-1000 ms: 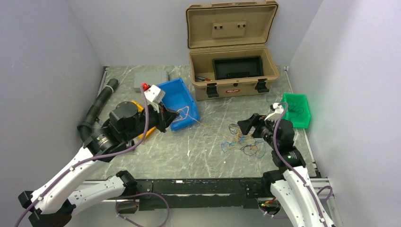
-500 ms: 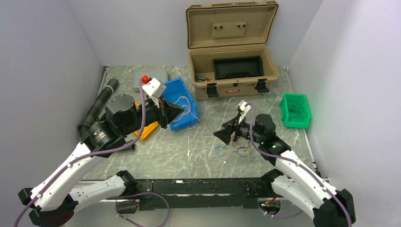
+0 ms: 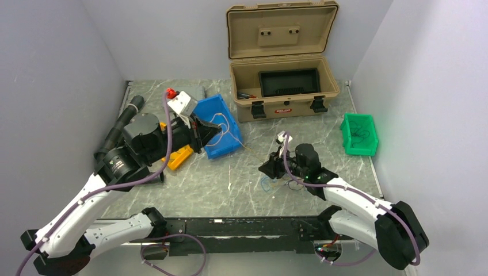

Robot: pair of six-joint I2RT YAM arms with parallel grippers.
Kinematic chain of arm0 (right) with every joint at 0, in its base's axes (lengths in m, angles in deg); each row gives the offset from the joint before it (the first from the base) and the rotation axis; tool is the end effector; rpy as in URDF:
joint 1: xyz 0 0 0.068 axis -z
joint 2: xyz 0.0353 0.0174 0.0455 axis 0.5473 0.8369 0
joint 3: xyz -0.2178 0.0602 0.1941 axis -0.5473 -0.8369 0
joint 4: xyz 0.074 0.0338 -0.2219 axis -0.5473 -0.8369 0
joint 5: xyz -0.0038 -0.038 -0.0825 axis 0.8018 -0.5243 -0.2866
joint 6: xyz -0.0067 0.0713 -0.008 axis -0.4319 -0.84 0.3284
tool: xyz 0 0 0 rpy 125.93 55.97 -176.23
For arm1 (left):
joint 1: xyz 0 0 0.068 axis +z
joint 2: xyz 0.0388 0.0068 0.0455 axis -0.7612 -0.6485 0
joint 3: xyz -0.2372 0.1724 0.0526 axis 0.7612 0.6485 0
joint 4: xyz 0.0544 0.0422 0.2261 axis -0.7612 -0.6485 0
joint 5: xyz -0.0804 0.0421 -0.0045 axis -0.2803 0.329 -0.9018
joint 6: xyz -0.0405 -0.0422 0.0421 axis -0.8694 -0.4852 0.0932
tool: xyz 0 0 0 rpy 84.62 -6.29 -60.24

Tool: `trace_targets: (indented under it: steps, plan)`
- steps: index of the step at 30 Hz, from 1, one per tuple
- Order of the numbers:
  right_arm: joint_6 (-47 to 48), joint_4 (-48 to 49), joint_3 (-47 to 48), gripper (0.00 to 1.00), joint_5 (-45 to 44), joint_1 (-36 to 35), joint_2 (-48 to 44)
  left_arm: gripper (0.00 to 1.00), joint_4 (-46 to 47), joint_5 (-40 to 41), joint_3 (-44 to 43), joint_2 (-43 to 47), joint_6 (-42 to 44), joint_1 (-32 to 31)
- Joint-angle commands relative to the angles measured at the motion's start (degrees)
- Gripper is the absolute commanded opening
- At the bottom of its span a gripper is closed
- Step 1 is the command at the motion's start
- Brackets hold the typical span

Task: Untangle the cables
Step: Untie the cable.

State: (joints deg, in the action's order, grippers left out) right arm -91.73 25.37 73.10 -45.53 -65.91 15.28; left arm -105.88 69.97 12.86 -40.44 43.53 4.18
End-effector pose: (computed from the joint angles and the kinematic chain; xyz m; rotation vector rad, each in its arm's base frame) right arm 0.1484 0.1246 0.2250 -0.6400 1.9612 0.9254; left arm 0.1019 -0.1143 0.4599 0.5547 1.6439 -0.9010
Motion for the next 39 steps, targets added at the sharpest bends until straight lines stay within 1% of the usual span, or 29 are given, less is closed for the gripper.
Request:
trace_targets:
  steps: [1, 3, 8, 11, 16, 20, 24, 31, 35, 37, 39]
  plan:
    - [-2.4, 2.5, 2.8, 0.23, -1.7, -0.2, -0.4, 0.0, 0.1, 3.1, -2.5, 0.9, 1.0, 0.2]
    - [-3.4, 0.0, 5.5, 0.01, -2.5, -0.2, -2.1, 0.0, 0.1, 3.4, -1.8, 1.0, 1.0, 0.3]
    - [-4.9, -8.3, 15.4, 0.0, -8.2, -0.2, -8.2, 0.0, -0.2, 3.5, 0.0, 1.1, 0.5, 0.3]
    - [-4.6, -14.6, 22.4, 0.0, -12.4, -0.2, -10.2, 0.0, 0.3, 3.1, 1.7, 1.7, 0.6, 0.2]
    - [-3.2, -24.5, 36.0, 0.0, -14.4, -0.2, -9.2, 0.0, 1.3, 1.3, 4.5, 1.3, -0.2, 0.2]
    - [-4.2, -27.4, 43.3, 0.0, -15.0, -0.2, -8.3, 0.0, 3.6, -2.1, 6.4, 0.2, -0.7, 0.3]
    - [-6.9, -25.7, 44.7, 0.0, -11.1, -0.2, -7.4, 0.0, 8.2, -7.1, 8.0, -0.9, -0.8, 0.2]
    - [-11.5, -24.6, 42.0, 0.0, -6.2, -0.2, -3.9, 0.0, 19.1, -13.2, 11.8, -3.0, -0.9, 0.3]
    - [-14.3, -22.2, 39.9, 0.0, -3.1, -0.2, -3.5, 0.06, 24.5, -18.0, 13.4, -6.7, -0.7, 0.2]
    - [-15.4, -21.0, 39.3, 0.0, -1.9, -0.2, -3.5, 0.09, 29.2, -20.2, 14.6, -8.7, -1.4, 0.2]
    - [-16.7, -20.2, 39.2, 0.0, -0.2, -0.2, -3.0, 0.11, 31.7, -21.3, 14.8, -10.6, -1.9, 0.1]
